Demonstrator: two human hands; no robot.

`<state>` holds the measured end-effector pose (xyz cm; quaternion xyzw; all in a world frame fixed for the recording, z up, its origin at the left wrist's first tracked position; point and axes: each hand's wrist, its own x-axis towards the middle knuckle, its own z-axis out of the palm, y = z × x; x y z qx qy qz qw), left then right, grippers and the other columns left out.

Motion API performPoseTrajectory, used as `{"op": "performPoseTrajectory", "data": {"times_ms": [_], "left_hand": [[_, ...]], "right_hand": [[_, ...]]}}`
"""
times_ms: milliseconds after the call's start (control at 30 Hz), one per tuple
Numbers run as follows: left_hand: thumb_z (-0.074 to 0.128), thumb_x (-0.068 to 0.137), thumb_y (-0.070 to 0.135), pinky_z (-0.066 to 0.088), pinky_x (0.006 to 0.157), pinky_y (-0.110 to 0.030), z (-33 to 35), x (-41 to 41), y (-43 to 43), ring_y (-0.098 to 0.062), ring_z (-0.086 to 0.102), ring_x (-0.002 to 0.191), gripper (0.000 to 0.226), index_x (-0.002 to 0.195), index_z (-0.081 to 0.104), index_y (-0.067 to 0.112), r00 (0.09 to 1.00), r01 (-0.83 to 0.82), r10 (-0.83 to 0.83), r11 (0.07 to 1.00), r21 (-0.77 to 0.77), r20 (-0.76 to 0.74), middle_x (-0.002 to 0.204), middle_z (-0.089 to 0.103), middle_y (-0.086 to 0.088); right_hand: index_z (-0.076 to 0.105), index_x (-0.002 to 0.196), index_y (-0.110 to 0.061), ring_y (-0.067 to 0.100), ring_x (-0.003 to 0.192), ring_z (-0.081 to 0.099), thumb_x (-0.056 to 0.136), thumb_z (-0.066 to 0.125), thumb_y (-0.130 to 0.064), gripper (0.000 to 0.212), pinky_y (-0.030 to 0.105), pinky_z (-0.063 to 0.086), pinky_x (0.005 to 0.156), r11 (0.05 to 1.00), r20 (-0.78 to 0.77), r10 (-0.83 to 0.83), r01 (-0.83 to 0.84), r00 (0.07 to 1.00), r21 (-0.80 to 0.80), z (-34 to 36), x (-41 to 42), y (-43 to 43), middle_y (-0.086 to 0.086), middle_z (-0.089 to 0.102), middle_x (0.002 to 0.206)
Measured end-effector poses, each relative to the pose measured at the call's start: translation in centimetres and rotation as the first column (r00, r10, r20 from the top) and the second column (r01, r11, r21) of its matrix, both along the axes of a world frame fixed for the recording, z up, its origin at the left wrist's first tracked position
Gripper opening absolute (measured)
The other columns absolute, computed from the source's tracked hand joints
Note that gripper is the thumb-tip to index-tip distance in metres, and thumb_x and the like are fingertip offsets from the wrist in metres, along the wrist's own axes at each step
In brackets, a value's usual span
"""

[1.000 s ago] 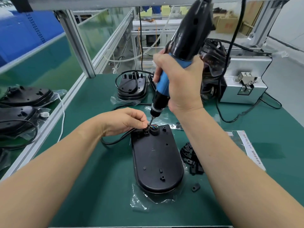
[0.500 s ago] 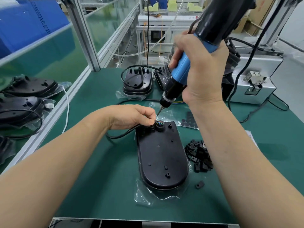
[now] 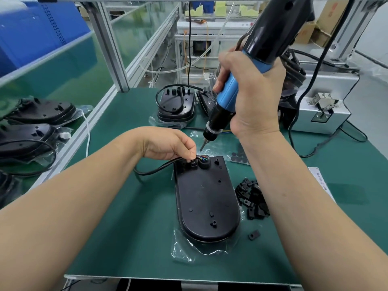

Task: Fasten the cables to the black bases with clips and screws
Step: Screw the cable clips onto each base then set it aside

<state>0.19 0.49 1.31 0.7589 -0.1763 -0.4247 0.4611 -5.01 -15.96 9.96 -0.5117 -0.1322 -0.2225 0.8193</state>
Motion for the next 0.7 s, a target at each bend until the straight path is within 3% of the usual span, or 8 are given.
{"op": "performPoseTrajectory", "data": {"times_ms": [367, 567, 700], "left_hand": [[0.056, 0.089, -0.006, 0.038, 0.076, -0.019, 0.7, 0.2, -0.2, -0.008, 0.051, 0.075, 0.02, 0.075, 0.06, 0.008, 0.999, 0.041, -0.044, 0.995, 0.09, 0.028, 0.078, 0.057, -0.002], [0.056, 0.091, -0.003, 0.041, 0.067, -0.01, 0.4, 0.0, 0.1, -0.001, 0.053, 0.068, 0.02, 0.076, 0.059, 0.009, 0.998, 0.054, -0.056, 0.997, 0.061, 0.03, 0.074, 0.059, 0.003], [0.058, 0.091, -0.001, 0.035, 0.079, -0.023, -0.2, -0.1, 0.3, -0.008, 0.048, 0.076, 0.019, 0.077, 0.059, 0.012, 0.999, 0.009, -0.012, 0.998, 0.067, 0.041, 0.075, 0.058, 0.004]], "right_hand": [[0.051, 0.071, -0.004, 0.023, 0.05, 0.044, 0.073, 0.064, 0.002, 0.015, 0.03, 0.042, 0.05, 1.0, -0.033, 0.007, -0.006, 0.999, 0.017, 0.1, 0.1, -0.4, 0.011, 0.047, 0.062], [0.048, 0.067, -0.007, 0.023, 0.047, 0.043, 0.074, 0.063, 0.002, 0.019, 0.029, 0.041, 0.05, 1.0, -0.053, 0.01, -0.008, 0.999, 0.03, 0.0, 0.4, -0.5, 0.009, 0.046, 0.057], [0.051, 0.068, -0.005, 0.023, 0.047, 0.044, 0.076, 0.063, 0.003, 0.016, 0.029, 0.041, 0.05, 0.999, -0.039, 0.034, -0.034, 0.999, -0.021, -0.3, 0.2, 0.0, 0.01, 0.046, 0.056]]}}
